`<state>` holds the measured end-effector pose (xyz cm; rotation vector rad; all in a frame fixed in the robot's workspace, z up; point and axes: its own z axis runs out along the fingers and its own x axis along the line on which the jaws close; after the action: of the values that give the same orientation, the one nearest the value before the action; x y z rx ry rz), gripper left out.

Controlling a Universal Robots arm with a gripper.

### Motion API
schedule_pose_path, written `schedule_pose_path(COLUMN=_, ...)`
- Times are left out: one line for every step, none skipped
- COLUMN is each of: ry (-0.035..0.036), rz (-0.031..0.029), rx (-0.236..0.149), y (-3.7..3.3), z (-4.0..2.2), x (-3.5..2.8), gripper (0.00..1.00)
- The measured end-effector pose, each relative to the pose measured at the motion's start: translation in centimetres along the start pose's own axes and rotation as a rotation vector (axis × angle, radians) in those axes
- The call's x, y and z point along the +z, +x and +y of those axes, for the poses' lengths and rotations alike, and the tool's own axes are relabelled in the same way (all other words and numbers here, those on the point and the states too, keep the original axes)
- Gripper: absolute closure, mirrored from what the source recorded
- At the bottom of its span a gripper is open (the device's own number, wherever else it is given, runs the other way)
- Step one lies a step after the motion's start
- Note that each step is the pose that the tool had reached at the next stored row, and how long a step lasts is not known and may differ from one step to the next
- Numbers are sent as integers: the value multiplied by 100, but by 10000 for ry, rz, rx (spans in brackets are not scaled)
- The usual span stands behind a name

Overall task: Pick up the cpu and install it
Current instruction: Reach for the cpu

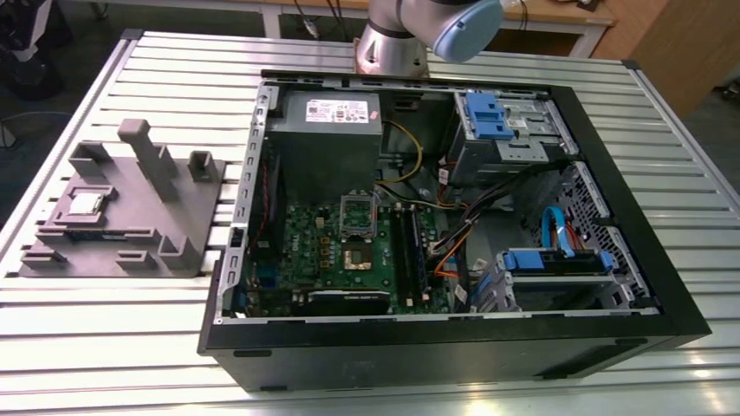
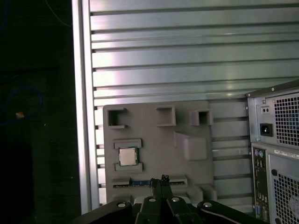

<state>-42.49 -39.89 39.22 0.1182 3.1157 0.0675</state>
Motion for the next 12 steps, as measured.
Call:
schedule_pose_path(ry=0, rz=0, rx=0, y=7, z=-1, x=0, gripper=90)
schedule_pose_path(ry=0, rz=1, rx=0, y=15, z=-1, x=-1, gripper=90)
schedule_pose_path(ry=1, rz=1, rx=0, y=22, z=-2, x=-1, gripper=90)
schedule_pose_path(ry=0, rz=1, rx=0, y=28, z=-2, x=-1, gripper=90)
schedule_pose_path(ry=0, rz=0, rx=0, y=35, z=-3, x=-1, gripper=90)
schedule_pose_path(ry=0, rz=0, rx=0, y=42, z=-3, x=-1, gripper=90)
schedule_pose_path(ry=0, rz=0, rx=1, y=49, z=-4, x=-1, gripper=90)
schedule_pose_path(ry=1, rz=1, rx=1, y=57, z=-4, x=-2, gripper=90)
schedule_pose_path(ry=0, rz=0, rx=0, y=64, z=-5, x=-2, gripper=90)
schedule_pose_path(ry=1, rz=0, rx=0, y=71, z=-5, x=-2, gripper=90)
schedule_pose_path(ry=0, rz=0, rx=0, y=78, z=-6, x=-2, gripper=90)
schedule_pose_path(ry=0, rz=0, rx=0, y=85, z=-6, x=-2, gripper=90)
